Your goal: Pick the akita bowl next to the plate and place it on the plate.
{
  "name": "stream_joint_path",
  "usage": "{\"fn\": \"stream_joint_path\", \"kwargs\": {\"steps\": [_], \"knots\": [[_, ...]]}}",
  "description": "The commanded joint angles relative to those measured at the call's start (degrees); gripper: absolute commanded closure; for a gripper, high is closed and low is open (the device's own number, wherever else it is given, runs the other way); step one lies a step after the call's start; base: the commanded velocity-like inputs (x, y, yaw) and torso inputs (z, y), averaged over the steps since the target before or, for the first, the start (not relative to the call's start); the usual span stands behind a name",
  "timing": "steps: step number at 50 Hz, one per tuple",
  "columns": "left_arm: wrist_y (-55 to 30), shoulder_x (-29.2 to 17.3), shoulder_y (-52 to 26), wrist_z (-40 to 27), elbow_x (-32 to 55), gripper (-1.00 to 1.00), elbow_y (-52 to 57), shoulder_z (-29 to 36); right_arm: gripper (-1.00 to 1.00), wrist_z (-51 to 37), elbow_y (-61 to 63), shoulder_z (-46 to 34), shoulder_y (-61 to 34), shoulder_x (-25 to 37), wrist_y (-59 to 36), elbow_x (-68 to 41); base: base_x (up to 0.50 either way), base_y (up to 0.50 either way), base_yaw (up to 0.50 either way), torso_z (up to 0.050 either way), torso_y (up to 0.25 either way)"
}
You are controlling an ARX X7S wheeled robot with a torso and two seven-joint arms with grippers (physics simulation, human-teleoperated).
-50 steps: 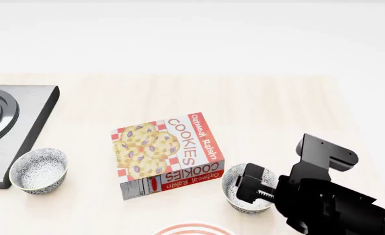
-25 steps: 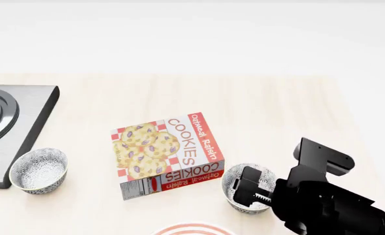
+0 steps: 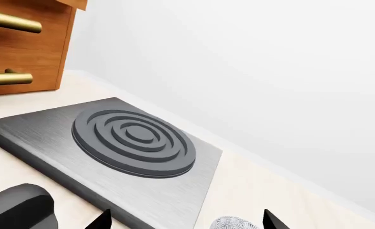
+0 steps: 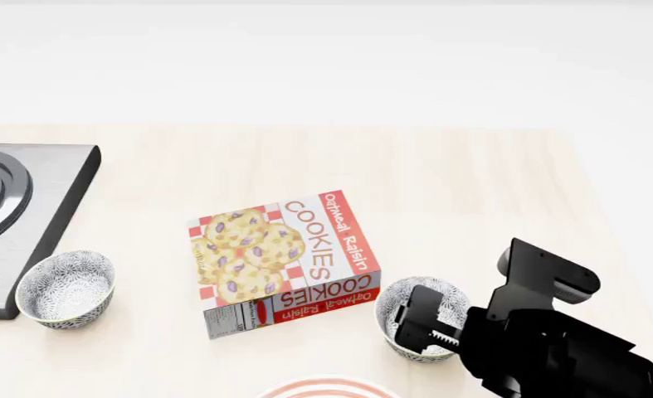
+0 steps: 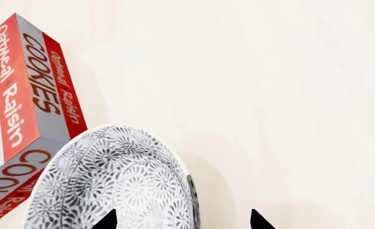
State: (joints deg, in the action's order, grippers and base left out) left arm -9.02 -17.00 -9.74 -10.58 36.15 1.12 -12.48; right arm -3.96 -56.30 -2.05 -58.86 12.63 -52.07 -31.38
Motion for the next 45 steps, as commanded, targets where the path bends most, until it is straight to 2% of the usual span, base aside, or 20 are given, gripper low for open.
{"fn": "stream_joint_path", "kwargs": {"steps": [1, 4, 5, 15, 23, 36, 45], "knots": [[0.33, -0.08, 0.02, -0.01, -0.08, -1.00, -0.18, 0.20, -1.00, 0.70, -1.44, -0.32, -0.26, -0.06, 0.73, 0.11, 0.00, 0.00, 0.00, 0.000, 0.000], [0.35, -0.11, -0.03, -0.04, -0.07, -1.00, -0.22, 0.26, -1.00, 0.60, -0.71, -0.43, -0.02, -0.07, 0.13, -0.02, 0.00, 0.00, 0.00, 0.000, 0.000], [0.38, -0.11, -0.04, -0.03, -0.07, -1.00, -0.27, 0.27, 1.00, -0.77, 0.46, -0.20, 0.34, -0.04, 0.71, 0.22, 0.00, 0.00, 0.00, 0.000, 0.000], [0.50, -0.21, -0.09, -0.08, -0.02, -1.00, -0.43, 0.43, 1.00, -2.63, 3.75, -0.83, 1.64, 0.11, 0.45, 0.77, 0.00, 0.00, 0.00, 0.000, 0.000], [0.65, -0.28, -0.20, -0.04, 0.05, -1.00, -0.69, 0.52, 1.00, -4.68, 11.48, -1.18, 3.60, 0.74, -1.91, 0.32, 0.00, 0.00, 0.00, 0.000, 0.000], [0.84, -0.36, -0.13, -0.22, 0.04, -1.00, -0.65, 0.73, 1.00, -12.95, 40.88, 0.34, 9.56, 4.16, -13.94, -3.74, 0.00, 0.00, 0.00, 0.000, 0.000], [0.96, -0.42, -0.19, -0.21, 0.13, -1.00, -0.92, 0.83, 1.00, -16.54, 50.28, 2.79, 8.96, 5.36, -19.97, -6.51, 0.00, 0.00, 0.00, 0.000, 0.000]]}}
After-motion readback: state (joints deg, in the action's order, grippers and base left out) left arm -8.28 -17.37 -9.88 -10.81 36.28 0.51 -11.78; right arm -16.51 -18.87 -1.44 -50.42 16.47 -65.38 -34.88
